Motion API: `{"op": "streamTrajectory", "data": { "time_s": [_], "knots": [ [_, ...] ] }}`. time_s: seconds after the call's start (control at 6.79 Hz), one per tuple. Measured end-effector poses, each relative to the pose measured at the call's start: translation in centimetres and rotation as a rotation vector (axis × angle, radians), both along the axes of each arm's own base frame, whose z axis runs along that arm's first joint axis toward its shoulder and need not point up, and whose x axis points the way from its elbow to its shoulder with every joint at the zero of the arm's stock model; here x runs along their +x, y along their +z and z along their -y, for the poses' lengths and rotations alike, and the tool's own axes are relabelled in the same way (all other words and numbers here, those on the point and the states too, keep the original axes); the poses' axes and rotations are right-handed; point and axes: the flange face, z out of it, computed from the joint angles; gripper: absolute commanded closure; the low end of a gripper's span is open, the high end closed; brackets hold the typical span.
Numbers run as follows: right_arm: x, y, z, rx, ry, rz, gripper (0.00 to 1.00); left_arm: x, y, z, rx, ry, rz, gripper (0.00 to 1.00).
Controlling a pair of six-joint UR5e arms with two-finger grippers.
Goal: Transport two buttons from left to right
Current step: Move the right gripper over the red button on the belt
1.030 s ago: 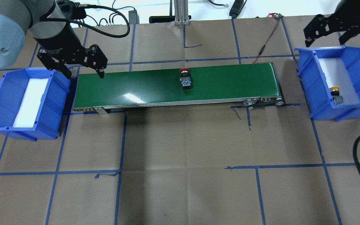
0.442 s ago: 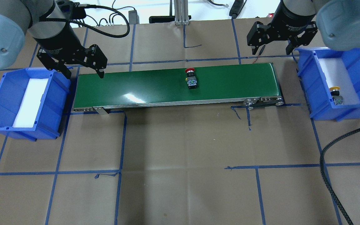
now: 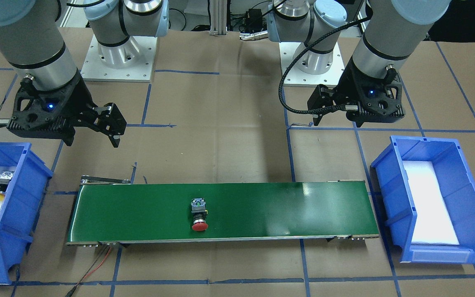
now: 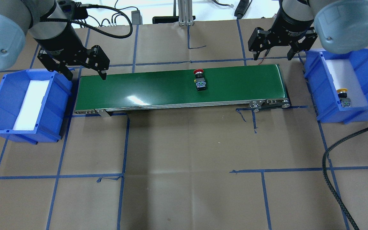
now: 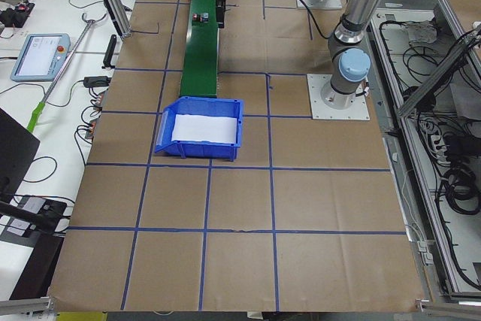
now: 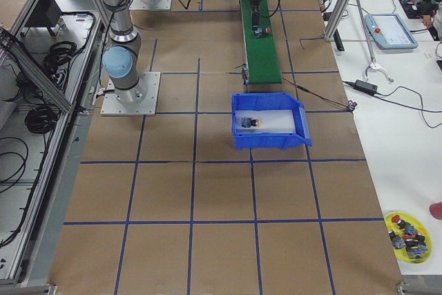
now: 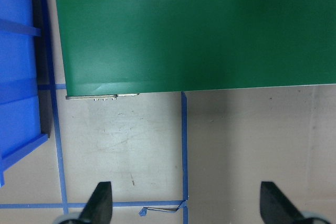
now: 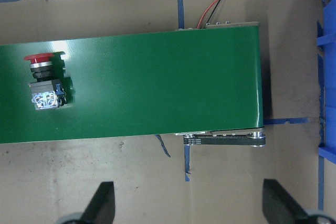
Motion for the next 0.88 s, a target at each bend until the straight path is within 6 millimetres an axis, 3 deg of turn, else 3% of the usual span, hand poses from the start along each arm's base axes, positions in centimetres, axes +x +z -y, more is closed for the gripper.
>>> {"op": "streamTrajectory", "data": {
  "time_s": [0.88],
  "knots": [
    [-0.09,-1.25,0.65,0.019,0.005,-0.011,0.00,0.01,-0.01,0.01,0.000,0.000,0.001,0.00]
  ]
}}
